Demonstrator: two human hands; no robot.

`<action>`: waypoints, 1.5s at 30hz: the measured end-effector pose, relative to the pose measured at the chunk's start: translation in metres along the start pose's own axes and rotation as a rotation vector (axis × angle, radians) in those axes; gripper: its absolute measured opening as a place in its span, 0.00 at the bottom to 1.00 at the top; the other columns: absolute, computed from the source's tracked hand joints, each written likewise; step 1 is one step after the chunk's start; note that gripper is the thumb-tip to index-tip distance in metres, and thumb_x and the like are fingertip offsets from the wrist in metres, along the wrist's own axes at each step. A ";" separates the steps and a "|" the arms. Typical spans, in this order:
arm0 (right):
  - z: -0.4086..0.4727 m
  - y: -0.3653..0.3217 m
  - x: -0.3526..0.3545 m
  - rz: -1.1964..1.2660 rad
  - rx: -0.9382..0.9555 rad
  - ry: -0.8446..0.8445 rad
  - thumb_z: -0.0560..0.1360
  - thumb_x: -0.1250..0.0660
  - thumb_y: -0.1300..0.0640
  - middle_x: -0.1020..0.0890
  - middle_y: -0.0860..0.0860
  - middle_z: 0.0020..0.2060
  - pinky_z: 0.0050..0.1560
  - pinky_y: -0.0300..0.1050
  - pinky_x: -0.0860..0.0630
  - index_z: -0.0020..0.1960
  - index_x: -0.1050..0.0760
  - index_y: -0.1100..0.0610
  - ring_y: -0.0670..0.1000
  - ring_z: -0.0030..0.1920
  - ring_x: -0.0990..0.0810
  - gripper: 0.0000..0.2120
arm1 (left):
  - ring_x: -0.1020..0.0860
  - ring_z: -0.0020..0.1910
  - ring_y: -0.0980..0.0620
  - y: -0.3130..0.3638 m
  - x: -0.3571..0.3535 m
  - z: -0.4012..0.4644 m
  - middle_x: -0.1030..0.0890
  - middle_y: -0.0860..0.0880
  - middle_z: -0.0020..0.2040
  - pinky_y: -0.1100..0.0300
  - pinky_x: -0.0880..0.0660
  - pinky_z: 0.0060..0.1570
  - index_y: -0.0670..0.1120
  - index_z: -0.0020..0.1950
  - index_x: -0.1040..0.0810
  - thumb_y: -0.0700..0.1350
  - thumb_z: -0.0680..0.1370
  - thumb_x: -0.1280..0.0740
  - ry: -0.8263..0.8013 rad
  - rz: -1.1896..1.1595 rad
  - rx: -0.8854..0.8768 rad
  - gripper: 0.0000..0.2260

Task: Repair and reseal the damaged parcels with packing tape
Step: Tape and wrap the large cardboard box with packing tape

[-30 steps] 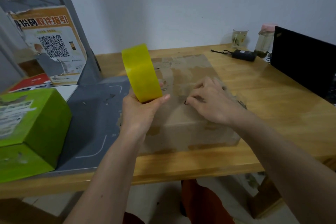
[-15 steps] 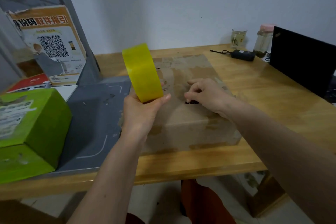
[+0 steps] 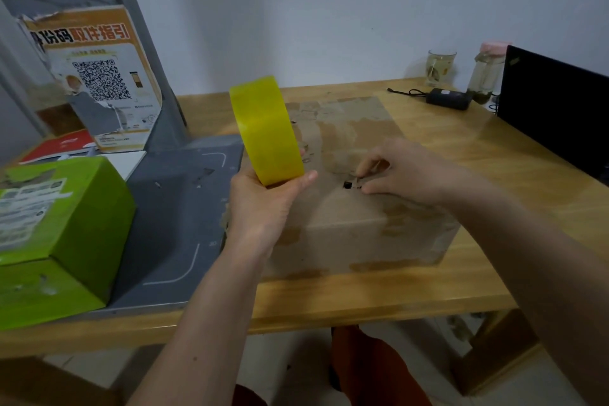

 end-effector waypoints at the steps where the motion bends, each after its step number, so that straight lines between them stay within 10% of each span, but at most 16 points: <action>1: 0.000 0.000 0.001 -0.016 0.003 -0.001 0.73 0.28 0.56 0.19 0.45 0.48 0.49 0.37 0.28 0.52 0.19 0.52 0.44 0.49 0.24 0.08 | 0.20 0.43 0.69 0.000 0.000 0.000 0.18 0.68 0.38 0.74 0.26 0.38 0.56 0.46 0.18 0.39 0.70 0.23 -0.002 0.000 0.001 0.12; 17: -0.015 -0.013 -0.013 -0.122 0.190 0.196 0.78 0.35 0.54 0.26 0.45 0.45 0.42 0.33 0.34 0.51 0.18 0.52 0.43 0.46 0.30 0.08 | 0.20 0.41 0.68 0.001 -0.001 -0.001 0.18 0.67 0.37 0.72 0.25 0.38 0.55 0.44 0.18 0.41 0.70 0.23 0.008 0.028 0.004 0.11; 22: -0.012 -0.012 -0.009 -0.091 0.150 0.243 0.79 0.37 0.58 0.23 0.49 0.47 0.50 0.47 0.26 0.54 0.19 0.53 0.50 0.49 0.25 0.09 | 0.20 0.40 0.69 0.000 -0.001 -0.001 0.18 0.68 0.36 0.73 0.26 0.38 0.55 0.45 0.18 0.41 0.70 0.23 0.001 0.031 0.018 0.11; 29: 0.007 -0.040 -0.015 -0.505 0.374 0.152 0.74 0.33 0.61 0.22 0.52 0.42 0.39 0.45 0.33 0.43 0.25 0.58 0.55 0.47 0.22 0.03 | 0.19 0.41 0.68 0.001 -0.001 -0.001 0.18 0.67 0.37 0.73 0.25 0.38 0.56 0.44 0.18 0.40 0.70 0.23 0.003 0.042 0.004 0.11; 45: 0.022 -0.051 -0.017 -0.911 0.688 -0.110 0.77 0.35 0.55 0.22 0.52 0.53 0.41 0.41 0.38 0.64 0.32 0.56 0.55 0.52 0.21 0.17 | 0.20 0.37 0.67 0.000 -0.001 0.001 0.18 0.64 0.34 0.73 0.26 0.36 0.53 0.41 0.19 0.40 0.69 0.22 0.023 0.063 0.007 0.09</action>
Point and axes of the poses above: each hand's wrist, its own z-axis towards the middle knuckle, its own x-axis out of the back of the hand, y = z × x, the point moved 5 cm from there along z, towards the middle knuckle
